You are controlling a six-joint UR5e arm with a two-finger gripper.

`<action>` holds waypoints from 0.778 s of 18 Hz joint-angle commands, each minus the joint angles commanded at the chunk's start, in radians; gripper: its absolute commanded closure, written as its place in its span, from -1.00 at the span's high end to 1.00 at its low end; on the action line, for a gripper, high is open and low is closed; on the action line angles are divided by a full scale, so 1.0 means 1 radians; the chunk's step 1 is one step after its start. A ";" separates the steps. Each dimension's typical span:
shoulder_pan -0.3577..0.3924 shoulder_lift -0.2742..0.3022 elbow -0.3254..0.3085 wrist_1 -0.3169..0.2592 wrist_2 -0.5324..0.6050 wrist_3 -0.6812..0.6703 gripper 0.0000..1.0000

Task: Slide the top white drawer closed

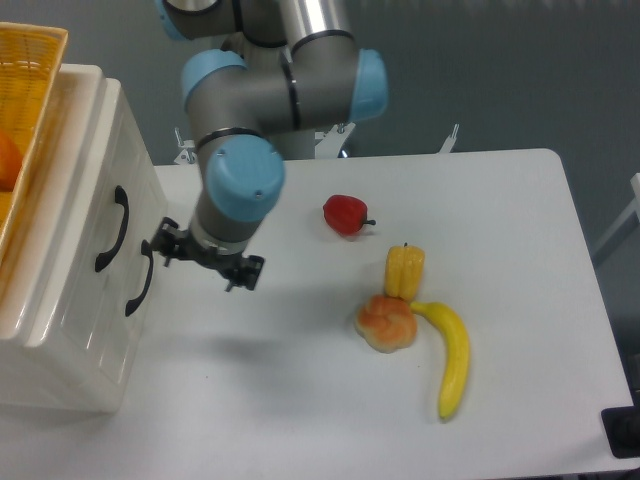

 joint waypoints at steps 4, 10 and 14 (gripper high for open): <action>0.051 0.003 0.014 0.000 0.089 0.038 1.00; 0.123 0.014 0.018 0.002 0.248 0.290 1.00; 0.204 0.034 0.034 0.003 0.262 0.484 1.00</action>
